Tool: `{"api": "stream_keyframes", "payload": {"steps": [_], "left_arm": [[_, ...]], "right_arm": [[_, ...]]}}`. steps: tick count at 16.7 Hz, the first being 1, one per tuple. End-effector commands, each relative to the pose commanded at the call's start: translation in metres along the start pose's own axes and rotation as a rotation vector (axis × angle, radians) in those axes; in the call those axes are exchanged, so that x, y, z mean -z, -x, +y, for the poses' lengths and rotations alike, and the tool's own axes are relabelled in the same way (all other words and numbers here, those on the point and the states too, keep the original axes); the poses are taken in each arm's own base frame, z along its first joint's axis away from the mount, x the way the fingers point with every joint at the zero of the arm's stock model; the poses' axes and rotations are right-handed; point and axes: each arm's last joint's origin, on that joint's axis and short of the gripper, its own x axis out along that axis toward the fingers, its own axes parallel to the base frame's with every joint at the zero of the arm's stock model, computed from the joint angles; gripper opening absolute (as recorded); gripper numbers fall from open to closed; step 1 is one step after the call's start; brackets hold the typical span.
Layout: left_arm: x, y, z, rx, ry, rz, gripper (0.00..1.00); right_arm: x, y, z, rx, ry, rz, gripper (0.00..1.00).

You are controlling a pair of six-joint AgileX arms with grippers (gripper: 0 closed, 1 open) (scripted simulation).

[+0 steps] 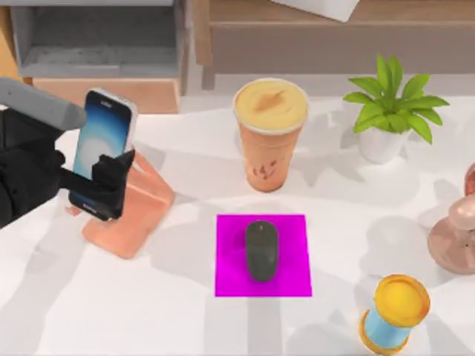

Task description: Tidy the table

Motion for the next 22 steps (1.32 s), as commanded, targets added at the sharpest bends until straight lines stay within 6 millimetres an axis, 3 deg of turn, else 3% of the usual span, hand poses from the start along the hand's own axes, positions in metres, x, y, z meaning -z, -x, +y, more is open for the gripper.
{"api": "stream_keyframes", "payload": {"steps": [7,14,18,22], "left_arm": [[0.011,0.023,-0.013,0.001,0.0,0.001,1.0],[0.012,0.029,-0.011,-0.023,0.007,-0.016,1.0],[0.021,0.052,-0.008,-0.109,0.028,-0.093,1.0],[0.044,0.077,-0.008,-0.222,0.067,-0.182,1.0]], "right_arm": [[0.0,0.0,0.0,0.0,0.0,0.0,1.0],[0.0,0.0,0.0,0.0,0.0,0.0,1.0],[0.0,0.0,0.0,0.0,0.0,0.0,1.0],[0.0,0.0,0.0,0.0,0.0,0.0,1.0]]}}
